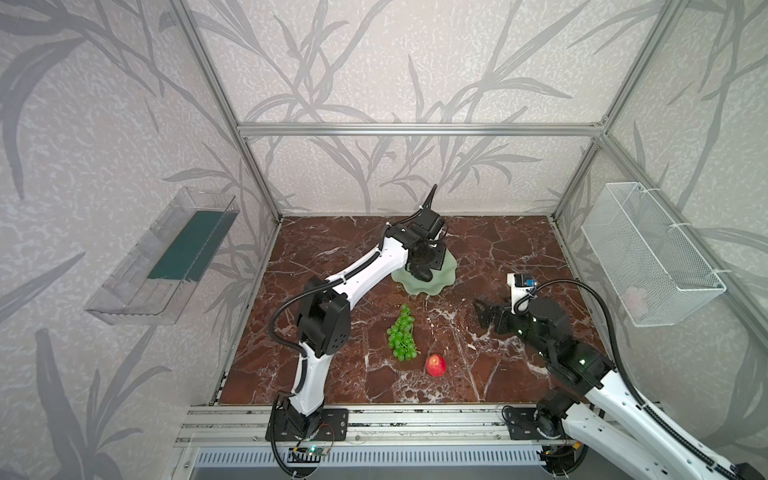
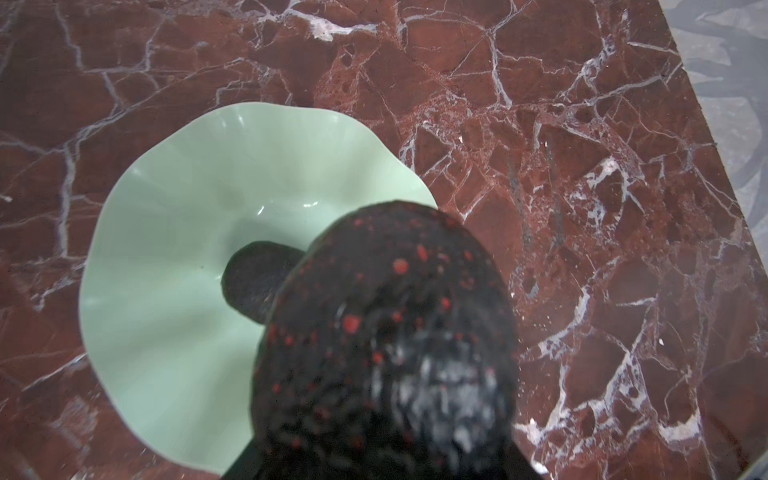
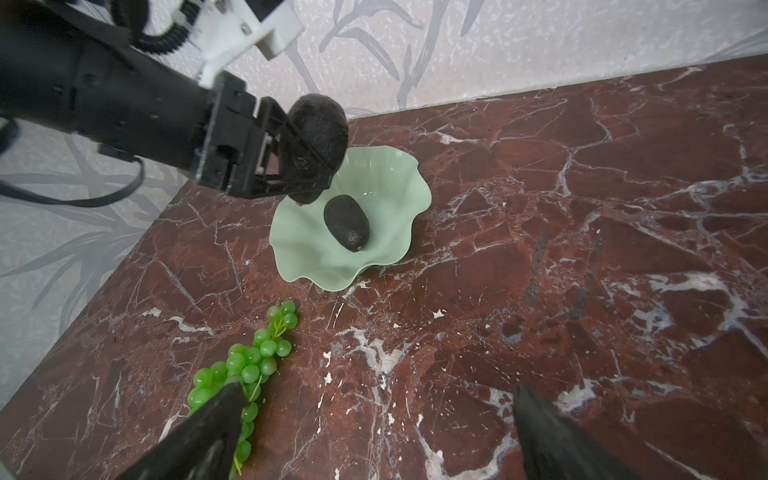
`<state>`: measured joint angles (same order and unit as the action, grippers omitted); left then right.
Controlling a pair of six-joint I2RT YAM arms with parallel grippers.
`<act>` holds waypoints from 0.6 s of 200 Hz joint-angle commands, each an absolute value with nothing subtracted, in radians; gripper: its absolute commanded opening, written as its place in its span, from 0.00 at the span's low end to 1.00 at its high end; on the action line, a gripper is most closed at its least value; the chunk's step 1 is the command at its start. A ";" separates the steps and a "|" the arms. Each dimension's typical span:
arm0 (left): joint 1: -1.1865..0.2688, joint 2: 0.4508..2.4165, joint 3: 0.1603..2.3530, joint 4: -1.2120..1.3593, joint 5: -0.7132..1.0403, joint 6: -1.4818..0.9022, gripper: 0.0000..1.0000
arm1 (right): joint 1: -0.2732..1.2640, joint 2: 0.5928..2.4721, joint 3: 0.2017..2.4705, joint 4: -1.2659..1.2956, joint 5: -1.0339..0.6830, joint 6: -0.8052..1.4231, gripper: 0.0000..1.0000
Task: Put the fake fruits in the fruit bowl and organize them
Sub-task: 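Carry the avocado with the left gripper into the bowl beside the first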
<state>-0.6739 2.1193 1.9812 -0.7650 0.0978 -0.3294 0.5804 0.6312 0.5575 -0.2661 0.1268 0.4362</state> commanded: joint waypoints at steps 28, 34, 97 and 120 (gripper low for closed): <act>-0.670 2.313 2.228 -0.919 0.064 -0.330 0.50 | 0.578 0.586 0.532 -0.323 0.132 0.463 0.99; -0.671 2.331 2.249 -0.927 0.065 -0.335 0.50 | 0.578 0.586 0.531 -0.324 0.130 0.465 0.99; -0.672 2.415 2.261 -0.886 0.045 -0.412 0.51 | 0.577 0.588 0.525 -0.314 0.106 0.466 0.99; -0.672 2.431 2.261 -0.874 0.040 -0.413 0.52 | 0.578 0.588 0.524 -0.311 0.105 0.466 0.99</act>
<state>-0.6731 2.4119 2.2375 -0.8665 0.0605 -0.3923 0.5804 0.5941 0.5278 -0.3149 0.1139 0.4622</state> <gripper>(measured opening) 0.514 0.993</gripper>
